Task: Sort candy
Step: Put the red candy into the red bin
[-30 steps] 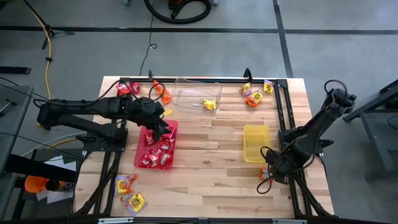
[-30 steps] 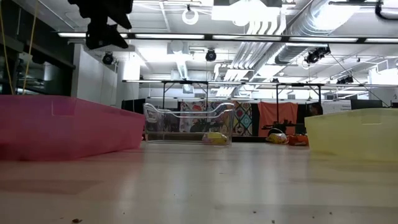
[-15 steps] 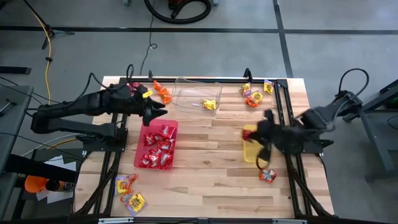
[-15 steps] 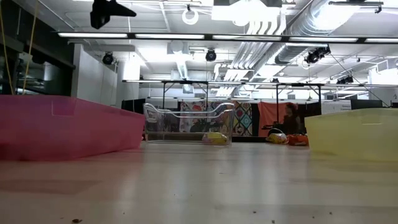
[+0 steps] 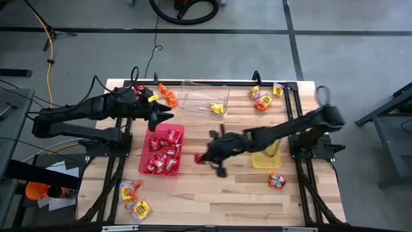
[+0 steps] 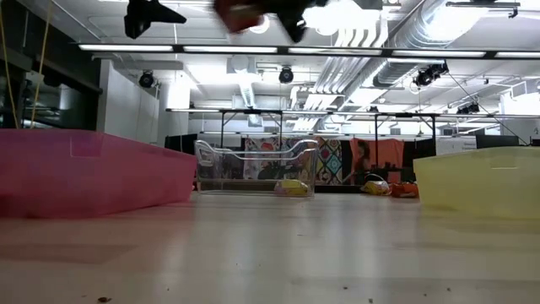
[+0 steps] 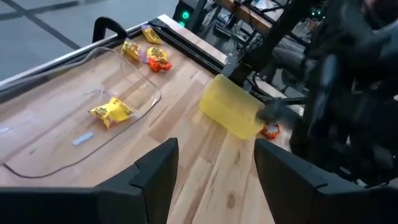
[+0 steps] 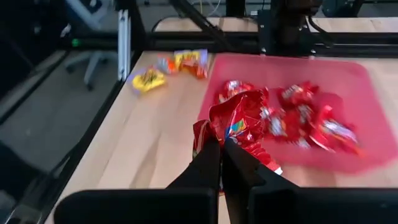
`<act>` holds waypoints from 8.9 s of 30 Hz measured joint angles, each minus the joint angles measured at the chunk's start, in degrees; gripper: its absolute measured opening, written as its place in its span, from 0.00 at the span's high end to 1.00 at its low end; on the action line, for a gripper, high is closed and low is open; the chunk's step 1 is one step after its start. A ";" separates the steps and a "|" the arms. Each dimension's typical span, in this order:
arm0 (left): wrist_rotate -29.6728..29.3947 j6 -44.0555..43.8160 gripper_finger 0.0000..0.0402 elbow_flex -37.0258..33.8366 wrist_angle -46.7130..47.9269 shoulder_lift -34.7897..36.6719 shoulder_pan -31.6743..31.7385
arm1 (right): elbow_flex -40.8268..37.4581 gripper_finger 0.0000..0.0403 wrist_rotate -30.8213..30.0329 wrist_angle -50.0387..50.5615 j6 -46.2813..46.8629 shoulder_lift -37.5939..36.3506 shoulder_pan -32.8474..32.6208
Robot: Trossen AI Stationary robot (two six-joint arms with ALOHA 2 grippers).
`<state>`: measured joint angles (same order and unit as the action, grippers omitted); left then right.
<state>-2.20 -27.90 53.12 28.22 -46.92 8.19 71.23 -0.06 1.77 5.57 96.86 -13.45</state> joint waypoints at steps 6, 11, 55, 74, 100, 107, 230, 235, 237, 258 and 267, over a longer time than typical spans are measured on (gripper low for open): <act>0.00 0.14 0.50 0.00 -2.72 0.00 -0.02 | 10.49 1.00 -1.22 -10.84 1.76 14.61 0.38; 0.04 0.11 0.50 0.00 -3.34 0.00 -0.02 | 21.77 1.00 -1.25 -10.02 1.90 24.44 1.29; -13.72 1.43 0.50 0.00 0.78 -0.07 0.99 | 5.90 0.41 4.41 40.19 -6.63 -3.40 13.71; -14.00 -0.76 0.56 -0.02 11.03 -29.83 46.11 | -4.16 0.41 -21.37 30.09 31.48 -19.28 17.65; -24.56 -10.28 0.62 0.92 12.61 -50.74 47.56 | -4.16 0.41 -17.48 30.54 20.93 -19.24 17.92; -29.16 -15.46 0.64 0.98 11.16 -51.01 46.90 | -4.16 0.41 -17.50 30.70 21.36 -19.21 17.90; -22.56 -48.65 0.49 7.63 18.94 -41.62 50.60 | -4.27 0.41 -20.72 26.36 15.48 -19.19 19.69; -27.24 -66.32 0.51 7.63 27.80 -41.62 48.87 | -4.27 0.41 -20.48 26.37 10.10 -19.19 19.70; -29.09 -70.89 0.52 7.63 30.66 -41.62 47.57 | -4.27 0.41 -20.66 26.29 7.91 -19.19 19.98; -35.21 -85.41 0.63 7.61 30.68 -55.12 47.72 | -4.27 0.41 -10.87 26.26 -2.75 -19.30 34.63; -40.82 -89.63 0.63 8.05 34.25 -56.73 51.68 | -4.27 0.41 4.12 28.01 -12.07 -19.23 43.69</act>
<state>-43.02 -117.54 61.17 62.48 -103.65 59.87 66.96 4.06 29.79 -6.50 77.63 30.24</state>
